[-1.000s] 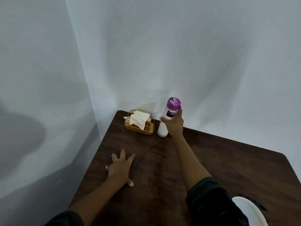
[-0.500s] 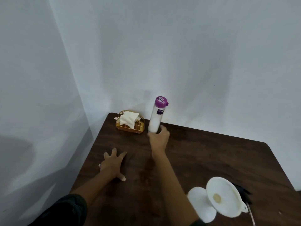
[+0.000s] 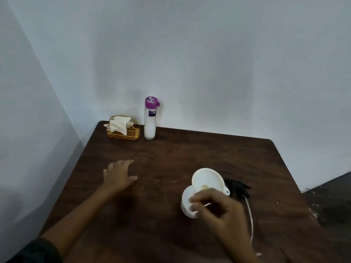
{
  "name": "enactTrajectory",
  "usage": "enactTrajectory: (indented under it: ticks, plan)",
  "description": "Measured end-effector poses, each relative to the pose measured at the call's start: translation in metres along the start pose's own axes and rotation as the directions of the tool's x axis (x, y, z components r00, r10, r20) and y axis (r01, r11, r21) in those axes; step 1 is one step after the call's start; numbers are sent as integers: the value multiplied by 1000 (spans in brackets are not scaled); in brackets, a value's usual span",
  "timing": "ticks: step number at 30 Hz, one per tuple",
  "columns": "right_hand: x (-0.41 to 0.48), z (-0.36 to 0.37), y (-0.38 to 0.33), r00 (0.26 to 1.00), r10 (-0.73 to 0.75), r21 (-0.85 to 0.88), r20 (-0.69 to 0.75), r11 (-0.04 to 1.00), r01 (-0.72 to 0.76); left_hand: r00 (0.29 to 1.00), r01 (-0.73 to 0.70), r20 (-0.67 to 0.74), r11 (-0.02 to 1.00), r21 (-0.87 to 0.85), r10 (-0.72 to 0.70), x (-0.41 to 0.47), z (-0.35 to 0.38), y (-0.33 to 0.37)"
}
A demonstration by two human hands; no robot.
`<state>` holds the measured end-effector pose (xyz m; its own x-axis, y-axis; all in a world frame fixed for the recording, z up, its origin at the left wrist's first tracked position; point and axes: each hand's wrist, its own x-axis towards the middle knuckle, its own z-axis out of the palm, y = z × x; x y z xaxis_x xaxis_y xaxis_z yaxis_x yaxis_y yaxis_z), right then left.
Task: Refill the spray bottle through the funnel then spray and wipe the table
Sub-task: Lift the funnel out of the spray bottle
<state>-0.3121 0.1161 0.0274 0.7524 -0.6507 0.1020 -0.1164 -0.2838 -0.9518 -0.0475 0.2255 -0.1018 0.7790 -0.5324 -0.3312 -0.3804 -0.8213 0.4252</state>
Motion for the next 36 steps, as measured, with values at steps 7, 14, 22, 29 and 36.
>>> enactTrajectory:
  ticks: [7, 14, 22, 29, 36]
  plan:
    - [16, -78, 54, 946, 40, -159, -322, 983, -95, 957, -177, 41, 693, -699, 286, -87, 9, 123]
    - [27, -74, 78, 907, 410, 199, -99, 901, -385, 987, -110, 5, 701, -705, 160, -93, 20, 145]
    - [34, -70, 76, 897, 442, 431, -15, 812, -393, 994, -36, 37, 640, -768, 100, -97, 16, 148]
    - [40, -69, 74, 910, 415, 398, -11, 836, -377, 994, 69, 107, 580, -812, 31, -101, 15, 148]
    - [41, -72, 73, 932, 362, 414, 1, 849, -329, 995, -2, 64, 638, -770, 80, -100, 12, 145]
